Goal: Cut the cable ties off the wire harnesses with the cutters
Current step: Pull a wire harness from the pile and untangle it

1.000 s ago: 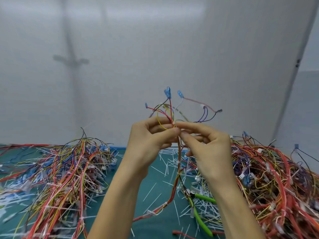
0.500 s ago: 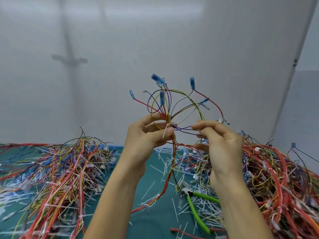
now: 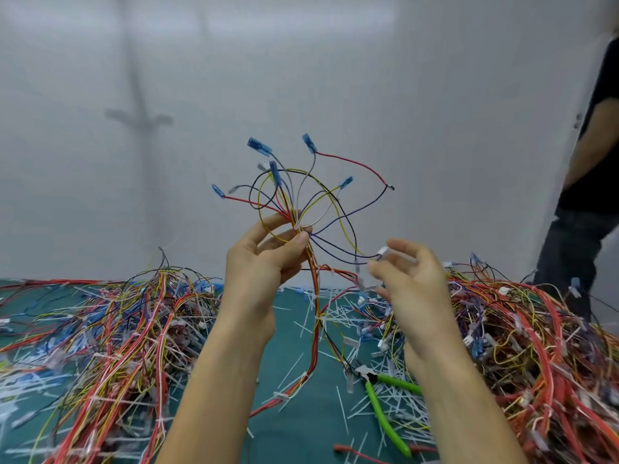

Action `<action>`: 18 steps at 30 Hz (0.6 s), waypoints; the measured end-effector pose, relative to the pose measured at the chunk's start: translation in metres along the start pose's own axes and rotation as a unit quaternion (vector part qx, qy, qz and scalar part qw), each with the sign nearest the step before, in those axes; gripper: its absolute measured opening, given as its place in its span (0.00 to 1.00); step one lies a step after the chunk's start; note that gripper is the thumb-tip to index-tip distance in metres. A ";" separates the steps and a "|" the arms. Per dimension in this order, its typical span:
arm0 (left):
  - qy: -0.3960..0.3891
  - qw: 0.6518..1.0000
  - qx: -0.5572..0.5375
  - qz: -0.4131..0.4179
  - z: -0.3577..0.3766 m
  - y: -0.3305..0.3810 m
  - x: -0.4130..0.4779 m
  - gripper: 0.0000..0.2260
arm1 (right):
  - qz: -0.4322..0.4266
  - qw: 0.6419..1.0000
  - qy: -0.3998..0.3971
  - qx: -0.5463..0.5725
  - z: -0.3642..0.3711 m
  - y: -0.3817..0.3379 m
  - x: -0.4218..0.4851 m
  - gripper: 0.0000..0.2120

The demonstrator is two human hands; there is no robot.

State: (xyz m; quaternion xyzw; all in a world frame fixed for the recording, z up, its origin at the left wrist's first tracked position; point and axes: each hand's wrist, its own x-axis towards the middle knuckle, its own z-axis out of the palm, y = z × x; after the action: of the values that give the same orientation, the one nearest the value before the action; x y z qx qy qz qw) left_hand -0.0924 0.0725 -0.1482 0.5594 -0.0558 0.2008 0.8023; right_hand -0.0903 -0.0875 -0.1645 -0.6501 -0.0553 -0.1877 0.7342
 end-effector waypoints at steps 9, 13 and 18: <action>-0.044 0.996 -0.064 -0.035 0.008 -0.002 -0.003 0.13 | -0.032 0.969 -0.215 -0.117 0.006 0.005 -0.006 0.05; -0.077 0.993 -0.083 -0.042 0.010 -0.002 -0.004 0.14 | -0.048 0.969 -0.223 -0.090 0.003 0.003 -0.006 0.02; -0.063 0.998 0.018 -0.007 0.006 -0.001 -0.003 0.07 | -0.070 0.980 -0.162 -0.093 0.006 0.007 -0.004 0.08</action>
State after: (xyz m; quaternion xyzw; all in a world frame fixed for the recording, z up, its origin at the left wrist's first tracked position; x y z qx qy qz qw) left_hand -0.0943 0.0659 -0.1482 0.5857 -0.0987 0.1600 0.7884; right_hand -0.0906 -0.0807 -0.1713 -0.7319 -0.2014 -0.1351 0.6368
